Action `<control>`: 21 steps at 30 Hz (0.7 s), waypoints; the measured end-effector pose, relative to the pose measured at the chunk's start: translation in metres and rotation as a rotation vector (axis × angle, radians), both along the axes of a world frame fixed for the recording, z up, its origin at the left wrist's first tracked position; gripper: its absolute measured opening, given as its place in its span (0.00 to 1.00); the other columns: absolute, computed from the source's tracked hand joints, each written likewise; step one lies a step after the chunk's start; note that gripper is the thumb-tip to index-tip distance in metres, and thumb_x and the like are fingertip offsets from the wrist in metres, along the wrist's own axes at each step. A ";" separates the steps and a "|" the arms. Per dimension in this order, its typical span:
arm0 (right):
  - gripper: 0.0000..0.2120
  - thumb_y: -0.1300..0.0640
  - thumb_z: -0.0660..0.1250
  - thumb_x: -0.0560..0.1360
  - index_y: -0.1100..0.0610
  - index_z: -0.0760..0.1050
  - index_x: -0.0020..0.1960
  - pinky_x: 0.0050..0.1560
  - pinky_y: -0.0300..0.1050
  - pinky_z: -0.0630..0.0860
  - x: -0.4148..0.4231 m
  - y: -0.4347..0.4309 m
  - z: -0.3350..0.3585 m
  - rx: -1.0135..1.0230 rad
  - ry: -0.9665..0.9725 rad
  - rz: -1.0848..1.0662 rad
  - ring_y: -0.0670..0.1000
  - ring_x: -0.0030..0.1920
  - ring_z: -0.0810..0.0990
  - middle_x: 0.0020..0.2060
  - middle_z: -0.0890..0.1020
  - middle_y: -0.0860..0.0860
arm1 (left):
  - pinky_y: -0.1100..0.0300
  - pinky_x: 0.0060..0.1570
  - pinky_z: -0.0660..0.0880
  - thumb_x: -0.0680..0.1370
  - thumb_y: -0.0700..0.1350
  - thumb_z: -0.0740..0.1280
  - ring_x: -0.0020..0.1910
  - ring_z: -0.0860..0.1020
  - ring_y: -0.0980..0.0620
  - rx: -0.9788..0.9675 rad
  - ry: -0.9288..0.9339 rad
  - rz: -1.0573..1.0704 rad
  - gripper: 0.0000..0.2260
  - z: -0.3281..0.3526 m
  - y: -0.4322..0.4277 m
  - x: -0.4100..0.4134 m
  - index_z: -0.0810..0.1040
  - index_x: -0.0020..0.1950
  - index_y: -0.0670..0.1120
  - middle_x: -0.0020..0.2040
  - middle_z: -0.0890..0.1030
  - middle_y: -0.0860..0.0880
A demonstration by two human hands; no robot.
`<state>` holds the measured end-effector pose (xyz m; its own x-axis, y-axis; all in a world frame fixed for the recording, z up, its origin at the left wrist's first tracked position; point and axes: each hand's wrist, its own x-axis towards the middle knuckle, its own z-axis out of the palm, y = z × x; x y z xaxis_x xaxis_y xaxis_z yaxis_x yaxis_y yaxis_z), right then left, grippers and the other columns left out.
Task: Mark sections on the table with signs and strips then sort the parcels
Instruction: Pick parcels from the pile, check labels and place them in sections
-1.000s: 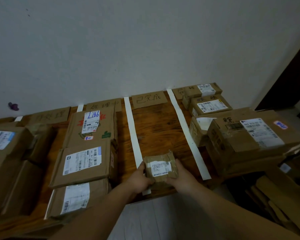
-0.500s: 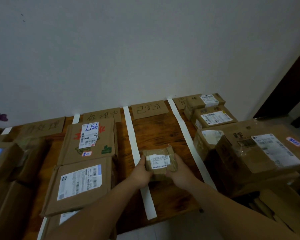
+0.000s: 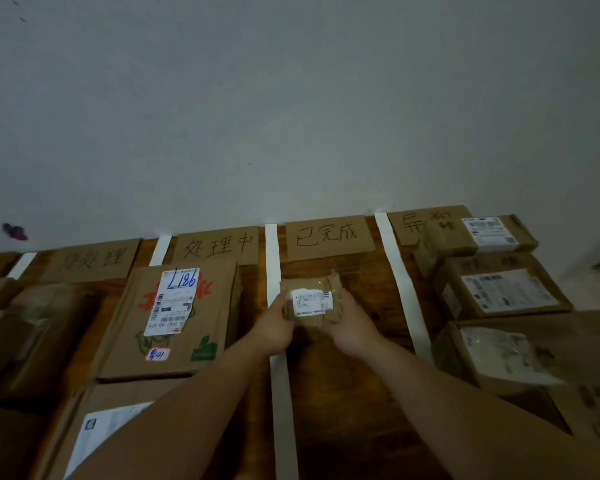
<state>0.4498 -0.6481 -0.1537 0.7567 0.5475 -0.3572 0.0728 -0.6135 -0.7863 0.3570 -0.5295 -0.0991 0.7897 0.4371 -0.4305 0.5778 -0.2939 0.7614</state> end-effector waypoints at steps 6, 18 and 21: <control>0.47 0.43 0.72 0.68 0.47 0.49 0.77 0.70 0.58 0.62 -0.001 0.011 0.040 -0.204 -0.103 -0.012 0.60 0.74 0.58 0.75 0.57 0.54 | 0.64 0.56 0.71 0.81 0.44 0.60 0.70 0.67 0.49 0.094 0.052 -0.057 0.25 0.043 0.009 -0.006 0.55 0.77 0.50 0.70 0.67 0.53; 0.34 0.39 0.64 0.72 0.52 0.65 0.73 0.62 0.47 0.70 -0.193 0.165 0.208 -0.036 -0.376 0.458 0.57 0.66 0.72 0.71 0.69 0.55 | 0.65 0.62 0.64 0.78 0.46 0.65 0.70 0.67 0.46 0.428 -0.020 0.193 0.29 0.171 0.146 -0.246 0.58 0.76 0.45 0.73 0.66 0.44; 0.30 0.43 0.65 0.75 0.54 0.66 0.72 0.64 0.46 0.68 -0.280 0.201 0.230 -0.007 -0.409 0.560 0.57 0.67 0.71 0.70 0.69 0.55 | 0.61 0.63 0.66 0.76 0.50 0.67 0.69 0.68 0.46 0.472 0.022 0.292 0.31 0.184 0.187 -0.353 0.59 0.76 0.46 0.73 0.66 0.44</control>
<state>0.1703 -0.4467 0.0758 0.4358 0.8935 -0.1083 0.6696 -0.4023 -0.6243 0.0037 -0.3429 0.0849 0.5997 0.7860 -0.1500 0.7010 -0.4255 0.5723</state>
